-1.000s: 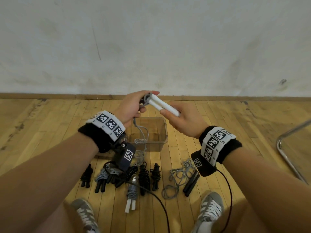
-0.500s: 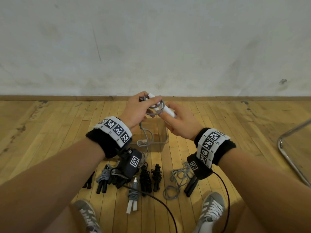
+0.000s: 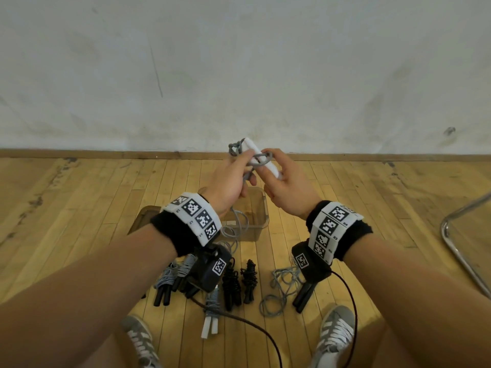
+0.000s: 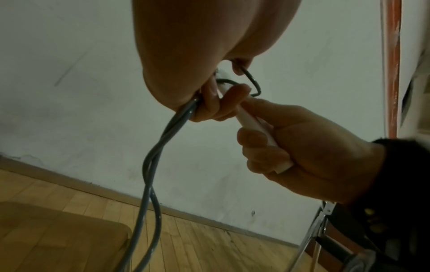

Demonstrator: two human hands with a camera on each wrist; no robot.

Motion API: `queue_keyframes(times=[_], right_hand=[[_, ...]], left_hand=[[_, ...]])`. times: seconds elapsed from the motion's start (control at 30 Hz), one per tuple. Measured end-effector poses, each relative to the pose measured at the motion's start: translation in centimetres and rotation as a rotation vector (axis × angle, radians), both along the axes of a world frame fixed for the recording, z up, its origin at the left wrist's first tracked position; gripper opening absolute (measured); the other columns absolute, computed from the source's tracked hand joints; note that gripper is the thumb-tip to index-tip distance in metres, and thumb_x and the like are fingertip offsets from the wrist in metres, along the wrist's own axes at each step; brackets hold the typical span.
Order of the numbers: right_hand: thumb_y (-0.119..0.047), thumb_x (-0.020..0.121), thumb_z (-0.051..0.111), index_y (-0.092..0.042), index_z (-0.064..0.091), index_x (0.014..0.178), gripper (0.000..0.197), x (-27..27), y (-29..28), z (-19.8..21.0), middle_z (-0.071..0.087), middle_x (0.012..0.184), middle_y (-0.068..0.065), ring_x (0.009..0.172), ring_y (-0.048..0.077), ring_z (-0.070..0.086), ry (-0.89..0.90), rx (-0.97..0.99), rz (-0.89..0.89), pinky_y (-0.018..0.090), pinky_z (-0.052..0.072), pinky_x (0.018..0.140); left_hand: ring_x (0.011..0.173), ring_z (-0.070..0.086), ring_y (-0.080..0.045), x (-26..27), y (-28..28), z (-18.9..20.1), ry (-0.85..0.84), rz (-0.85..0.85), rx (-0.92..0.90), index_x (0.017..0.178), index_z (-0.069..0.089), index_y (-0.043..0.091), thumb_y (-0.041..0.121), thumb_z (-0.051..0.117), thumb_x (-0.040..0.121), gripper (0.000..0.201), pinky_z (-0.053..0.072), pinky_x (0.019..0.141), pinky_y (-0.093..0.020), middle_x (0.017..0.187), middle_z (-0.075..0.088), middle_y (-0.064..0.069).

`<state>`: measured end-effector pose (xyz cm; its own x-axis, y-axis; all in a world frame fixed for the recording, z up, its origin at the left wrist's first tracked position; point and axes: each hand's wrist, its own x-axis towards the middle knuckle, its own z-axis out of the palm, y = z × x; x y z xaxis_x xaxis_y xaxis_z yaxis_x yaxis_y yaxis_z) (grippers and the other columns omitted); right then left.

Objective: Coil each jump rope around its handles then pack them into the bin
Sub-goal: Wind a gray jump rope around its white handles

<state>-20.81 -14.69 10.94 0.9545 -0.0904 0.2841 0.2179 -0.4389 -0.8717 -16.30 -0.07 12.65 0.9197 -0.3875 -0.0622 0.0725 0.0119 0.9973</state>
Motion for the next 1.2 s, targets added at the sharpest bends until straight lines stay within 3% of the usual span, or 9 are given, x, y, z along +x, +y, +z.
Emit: queue_keyframes(times=[0.1,0.23,0.4,0.53,0.7,0.8,0.93,1.03,1.2], right_hand=[[-0.042,0.103,0.055,-0.021,0.056,0.119,0.026,0.6,-0.5,-0.6,0.061,0.066,-0.009,0.048,0.012,0.053,0.008,-0.089,-0.128,0.027,0.04,0.05],[-0.045,0.102,0.052,-0.022,0.053,0.121,0.029,1.0,-1.4,-1.1,0.063,0.074,-0.005,0.057,0.015,0.057,0.045,-0.168,-0.234,0.031,0.045,0.054],[-0.045,0.104,0.047,-0.019,0.051,0.127,0.035,0.9,-3.4,-0.1,0.065,0.083,-0.002,0.066,0.018,0.063,0.103,-0.33,-0.328,0.032,0.048,0.055],[-0.042,0.107,0.044,-0.018,0.052,0.128,0.033,0.4,-4.1,0.1,0.052,0.073,-0.012,0.06,0.008,0.052,0.17,-0.619,-0.307,0.028,0.033,0.049],[-0.049,0.106,0.04,-0.025,0.053,0.119,0.03,0.0,-4.2,-0.3,0.061,0.078,-0.005,0.064,0.017,0.058,0.254,-0.89,-0.161,0.034,0.046,0.054],[-0.056,0.103,0.04,-0.03,0.054,0.118,0.032,-0.4,-3.8,-0.6,0.061,0.075,-0.009,0.062,0.011,0.057,0.247,-0.887,0.059,0.036,0.05,0.059],[-0.043,0.104,0.051,-0.025,0.059,0.12,0.025,-1.1,-2.7,0.3,0.055,0.07,-0.017,0.062,-0.003,0.055,0.113,-0.744,0.231,0.015,0.035,0.055],[-0.037,0.103,0.055,-0.027,0.061,0.117,0.018,-1.9,-1.7,1.2,0.059,0.073,-0.016,0.065,-0.003,0.056,0.025,-0.619,0.28,0.012,0.039,0.057],[-0.026,0.104,0.055,-0.024,0.06,0.118,0.015,-2.3,-1.0,3.5,0.056,0.064,-0.014,0.047,0.011,0.049,0.021,-0.101,0.276,0.024,0.043,0.045]], left_hand=[[0.05,0.048,-0.009,-0.2,-0.2,-0.6,-0.165,-0.062,0.195,0.104,0.072,0.018,0.048,0.042,0.106,0.043,0.04,0.049,-0.023,0.074,0.06,-0.001],[0.064,0.059,-0.008,0.5,0.3,-1.3,-0.373,-0.051,0.468,0.111,0.072,0.02,0.032,0.056,0.102,0.021,0.05,0.065,-0.03,0.079,0.068,0.0],[0.062,0.055,-0.009,0.4,1.5,0.1,-0.586,-0.178,0.728,0.079,0.062,0.03,0.047,0.056,0.1,0.028,0.044,0.062,-0.031,0.066,0.057,0.011],[0.058,0.051,-0.009,0.6,2.1,1.5,-0.845,-0.245,0.929,0.084,0.062,0.028,0.039,0.053,0.103,0.024,0.034,0.053,-0.026,0.064,0.056,0.01],[0.062,0.048,-0.007,1.2,1.9,1.9,-0.998,-0.276,0.891,0.09,0.061,0.027,0.035,0.051,0.105,0.02,0.028,0.054,-0.024,0.07,0.053,0.012],[0.073,0.053,-0.005,2.8,2.1,1.2,-0.969,-0.224,0.766,0.097,0.069,0.02,0.032,0.054,0.104,0.02,0.039,0.064,-0.023,0.082,0.059,0.012],[0.084,0.065,-0.003,4.2,2.7,1.3,-0.734,-0.183,0.526,0.097,0.078,0.021,0.028,0.07,0.096,0.01,0.045,0.075,-0.01,0.09,0.072,0.01],[0.089,0.071,-0.009,5.1,3.4,2.1,-0.481,-0.239,0.374,0.095,0.081,0.02,0.026,0.079,0.086,0.011,0.054,0.083,-0.019,0.093,0.078,0.002],[0.056,0.055,-0.007,5.6,4.1,2.7,-0.126,-0.237,0.055,0.089,0.072,0.008,0.004,0.058,0.096,0.017,0.046,0.053,-0.015,0.067,0.067,-0.001]])
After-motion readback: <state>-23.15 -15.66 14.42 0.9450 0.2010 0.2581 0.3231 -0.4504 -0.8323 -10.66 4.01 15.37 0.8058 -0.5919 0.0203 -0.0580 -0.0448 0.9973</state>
